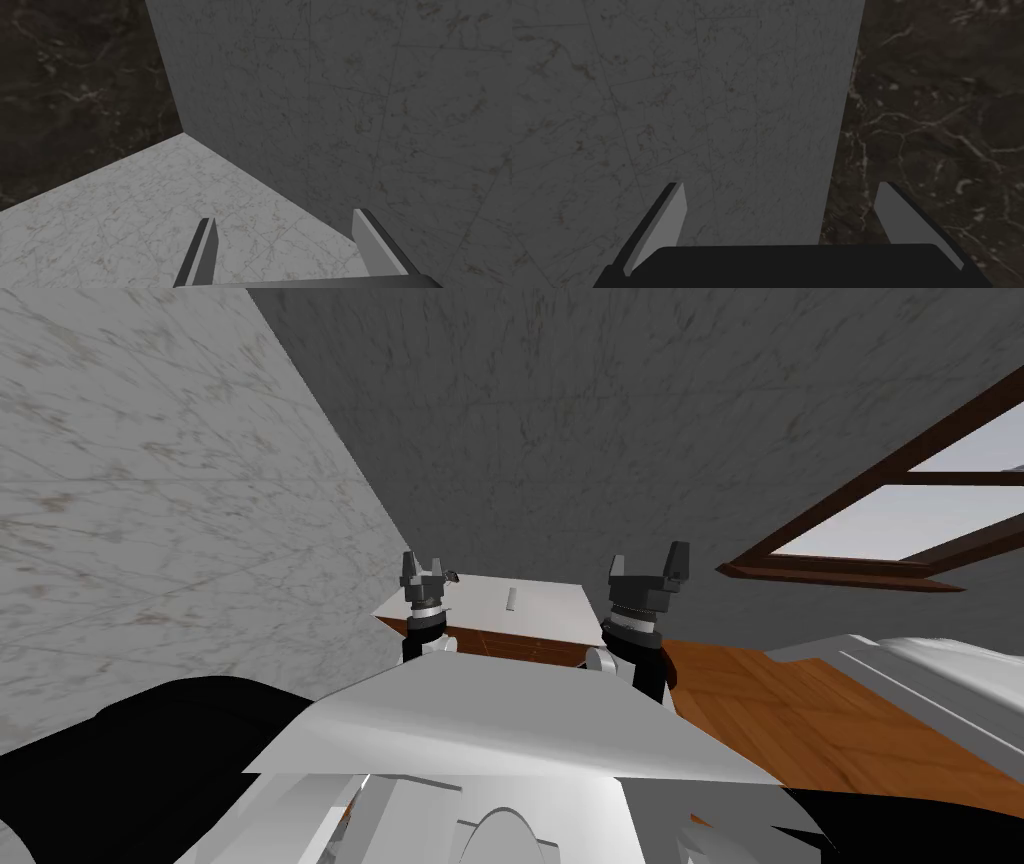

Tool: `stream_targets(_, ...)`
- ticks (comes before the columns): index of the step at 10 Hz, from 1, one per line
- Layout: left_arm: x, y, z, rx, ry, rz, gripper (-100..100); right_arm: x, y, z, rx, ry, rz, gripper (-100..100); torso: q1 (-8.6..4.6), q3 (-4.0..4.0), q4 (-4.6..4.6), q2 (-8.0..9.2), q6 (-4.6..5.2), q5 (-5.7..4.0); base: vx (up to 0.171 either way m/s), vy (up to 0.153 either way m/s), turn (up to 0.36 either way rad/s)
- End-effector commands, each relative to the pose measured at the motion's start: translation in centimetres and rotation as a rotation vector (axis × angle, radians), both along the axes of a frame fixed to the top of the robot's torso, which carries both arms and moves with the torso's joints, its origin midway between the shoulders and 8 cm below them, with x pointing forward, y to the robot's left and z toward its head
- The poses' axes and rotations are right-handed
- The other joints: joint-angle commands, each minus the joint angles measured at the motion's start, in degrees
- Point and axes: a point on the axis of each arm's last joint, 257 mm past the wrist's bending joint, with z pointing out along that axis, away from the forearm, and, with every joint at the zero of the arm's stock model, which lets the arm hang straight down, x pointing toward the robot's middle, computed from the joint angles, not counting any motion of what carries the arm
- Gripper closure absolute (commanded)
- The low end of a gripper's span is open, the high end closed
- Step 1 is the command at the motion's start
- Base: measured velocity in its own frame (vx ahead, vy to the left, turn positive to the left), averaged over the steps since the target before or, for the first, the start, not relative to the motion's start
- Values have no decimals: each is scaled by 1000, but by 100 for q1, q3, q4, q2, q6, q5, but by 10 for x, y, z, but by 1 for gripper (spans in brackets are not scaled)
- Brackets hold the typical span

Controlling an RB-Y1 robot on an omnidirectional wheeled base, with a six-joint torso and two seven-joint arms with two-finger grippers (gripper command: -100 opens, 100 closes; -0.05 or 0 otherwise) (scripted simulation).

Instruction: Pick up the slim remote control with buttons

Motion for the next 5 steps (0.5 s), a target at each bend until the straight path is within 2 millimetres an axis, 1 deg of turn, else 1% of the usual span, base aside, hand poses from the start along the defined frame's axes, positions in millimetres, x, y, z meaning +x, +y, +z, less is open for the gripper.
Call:
stream_targets(1, 8, 4, -12, 14, 49, -27, -100, 0, 0, 0, 0, 0, 0, 0, 0, 0, 0, 0, 0, 0, -17, 40, -130)
stream_targets(3, 18, 13, -31, 15, 122, -52, -100, 0, 0, 0, 0, 0, 0, 0, 30, 8, 3, 15, 1, 6, -40, 88, -166)
stream_targets(4, 23, 21, -43, 10, 168, -63, -100, 0, 0, 0, 0, 0, 0, 0, 39, 8, 3, 14, 1, 9, -38, 120, -168)
stream_targets(5, 23, 21, -43, 10, 168, -63, -100, 0, 0, 0, 0, 0, 0, 0, 49, 8, 3, 15, 1, 11, -45, 78, -35)
